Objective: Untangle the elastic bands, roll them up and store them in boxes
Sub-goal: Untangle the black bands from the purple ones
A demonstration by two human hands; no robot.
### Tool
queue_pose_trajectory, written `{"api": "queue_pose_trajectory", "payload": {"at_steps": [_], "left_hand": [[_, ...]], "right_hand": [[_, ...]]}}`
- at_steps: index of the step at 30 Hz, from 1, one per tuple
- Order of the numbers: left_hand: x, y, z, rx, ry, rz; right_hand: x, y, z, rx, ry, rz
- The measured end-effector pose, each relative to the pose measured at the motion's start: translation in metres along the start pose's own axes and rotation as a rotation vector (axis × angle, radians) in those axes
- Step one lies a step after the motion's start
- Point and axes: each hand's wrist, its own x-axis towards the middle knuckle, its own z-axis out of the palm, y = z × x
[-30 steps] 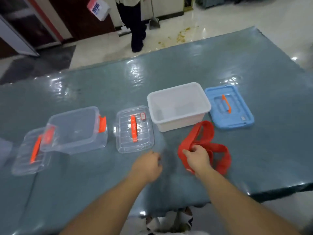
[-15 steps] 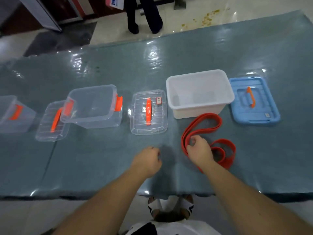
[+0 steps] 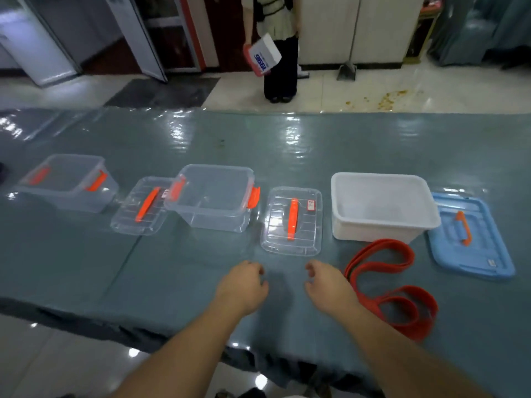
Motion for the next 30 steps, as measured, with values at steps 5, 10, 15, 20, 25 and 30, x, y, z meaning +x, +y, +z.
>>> {"api": "queue_pose_trajectory", "payload": {"at_steps": [5, 10, 15, 20, 25, 30], "left_hand": [[-0.013, -0.072, -0.037, -0.034, 0.111, -0.036], [-0.037, -0.163, -0.077, -0.006, 0.237, -0.118], [-0.069, -0.253, -0.107, -0.029, 0.376, -0.226], [-0.098, -0.324, -0.111, -0.134, 0.407, -0.363], [-0.119, -0.385, -0.101, -0.198, 0.404, -0.512], [-0.132, -0.445, -0.108, -0.227, 0.451, -0.642]], "right_hand": [[0.002, -0.082, 0.019, -0.183, -0.005, -0.096], [0.004, -0.192, 0.060, -0.316, 0.005, -0.243], [0.001, -0.303, 0.103, -0.346, 0.043, -0.397], [0.000, -0.392, 0.146, -0.325, 0.004, -0.523], [0.006, -0.465, 0.188, -0.293, -0.073, -0.638], [0.019, -0.531, 0.232, -0.267, -0.174, -0.738]]}}
